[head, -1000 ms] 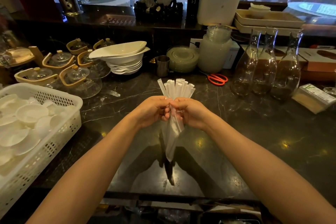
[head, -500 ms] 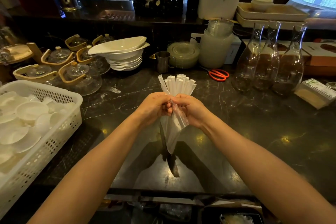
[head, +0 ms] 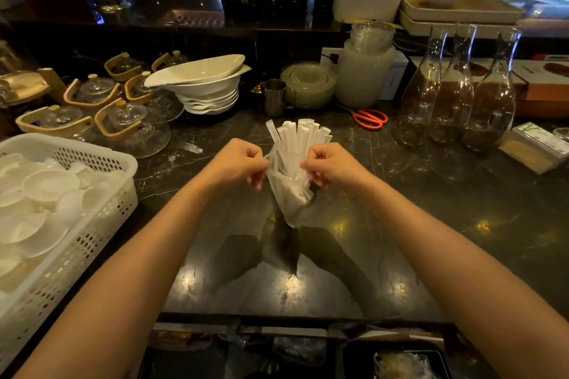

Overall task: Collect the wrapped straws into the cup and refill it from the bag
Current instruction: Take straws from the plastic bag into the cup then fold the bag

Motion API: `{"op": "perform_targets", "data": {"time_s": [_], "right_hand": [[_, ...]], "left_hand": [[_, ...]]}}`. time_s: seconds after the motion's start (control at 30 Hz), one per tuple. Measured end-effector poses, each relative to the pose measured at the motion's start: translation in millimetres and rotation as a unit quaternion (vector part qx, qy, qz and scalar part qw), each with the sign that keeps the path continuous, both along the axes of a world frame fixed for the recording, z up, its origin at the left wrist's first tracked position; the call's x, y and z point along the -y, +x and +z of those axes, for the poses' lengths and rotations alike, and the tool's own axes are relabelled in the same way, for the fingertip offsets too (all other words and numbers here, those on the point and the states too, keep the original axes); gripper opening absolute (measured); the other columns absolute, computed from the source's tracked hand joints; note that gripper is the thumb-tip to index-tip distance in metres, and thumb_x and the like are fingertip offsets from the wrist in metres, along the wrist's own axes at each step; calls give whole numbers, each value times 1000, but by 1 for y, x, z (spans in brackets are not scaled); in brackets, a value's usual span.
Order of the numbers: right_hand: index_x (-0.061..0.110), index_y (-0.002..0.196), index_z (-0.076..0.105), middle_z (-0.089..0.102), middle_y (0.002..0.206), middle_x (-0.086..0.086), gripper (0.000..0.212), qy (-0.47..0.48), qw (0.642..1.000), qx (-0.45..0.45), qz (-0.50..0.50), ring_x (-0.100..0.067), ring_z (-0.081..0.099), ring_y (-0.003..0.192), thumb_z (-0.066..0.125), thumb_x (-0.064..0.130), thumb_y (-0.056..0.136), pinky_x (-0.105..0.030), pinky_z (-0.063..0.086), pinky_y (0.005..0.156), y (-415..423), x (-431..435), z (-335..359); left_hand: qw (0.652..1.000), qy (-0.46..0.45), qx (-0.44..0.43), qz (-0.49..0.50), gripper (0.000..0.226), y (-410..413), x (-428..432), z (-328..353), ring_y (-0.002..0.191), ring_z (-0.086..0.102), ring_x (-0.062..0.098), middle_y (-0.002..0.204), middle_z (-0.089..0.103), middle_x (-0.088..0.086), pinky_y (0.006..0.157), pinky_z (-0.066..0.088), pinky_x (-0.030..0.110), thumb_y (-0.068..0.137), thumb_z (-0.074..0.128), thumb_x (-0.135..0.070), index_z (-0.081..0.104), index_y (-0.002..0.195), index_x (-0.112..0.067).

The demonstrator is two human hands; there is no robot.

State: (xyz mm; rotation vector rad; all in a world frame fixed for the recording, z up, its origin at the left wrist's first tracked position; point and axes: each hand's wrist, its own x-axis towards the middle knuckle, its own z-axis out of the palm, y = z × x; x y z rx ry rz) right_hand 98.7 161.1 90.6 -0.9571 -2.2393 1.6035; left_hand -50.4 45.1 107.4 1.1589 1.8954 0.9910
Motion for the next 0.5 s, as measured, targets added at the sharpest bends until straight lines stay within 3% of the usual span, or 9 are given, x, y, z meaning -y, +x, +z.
{"op": "perform_targets", "data": {"time_s": [0.13, 0.37, 0.43, 0.5], "right_hand": [[14, 55, 41, 47, 53, -2, 34, 82, 994, 66, 37, -11, 45, 46, 55, -6, 79, -20, 41, 49, 5, -11, 15], [15, 59, 43, 47, 63, -1, 30, 158, 968, 157, 113, -9, 46, 55, 59, -3, 76, -18, 41, 54, 7, -22, 23], [16, 69, 47, 50, 71, -1, 24, 152, 966, 167, 123, -10, 49, 57, 59, -3, 77, -18, 42, 51, 7, -22, 24], [18, 92, 51, 53, 84, 0, 24, 135, 965, 182, 130, -10, 54, 61, 60, -1, 79, -16, 44, 48, 7, -19, 26]], "left_hand": [[998, -2, -54, 26, 36, -8, 2, 13, 30, 52, 3, 34, 51, -3, 34, 39, 10, 77, 54, 6, 45, 46, -10], [990, -46, -126, -41, 31, -13, 7, 24, 38, 58, 6, 47, 56, 3, 45, 49, 14, 77, 60, 2, 49, 51, -9], [988, -51, -133, -52, 31, -13, 7, 26, 40, 59, 7, 47, 56, 2, 46, 50, 15, 77, 60, 1, 49, 51, -9], [988, -46, -135, -52, 31, -13, 5, 26, 43, 61, 8, 49, 57, 3, 48, 51, 15, 78, 60, 1, 50, 51, -10]]}}
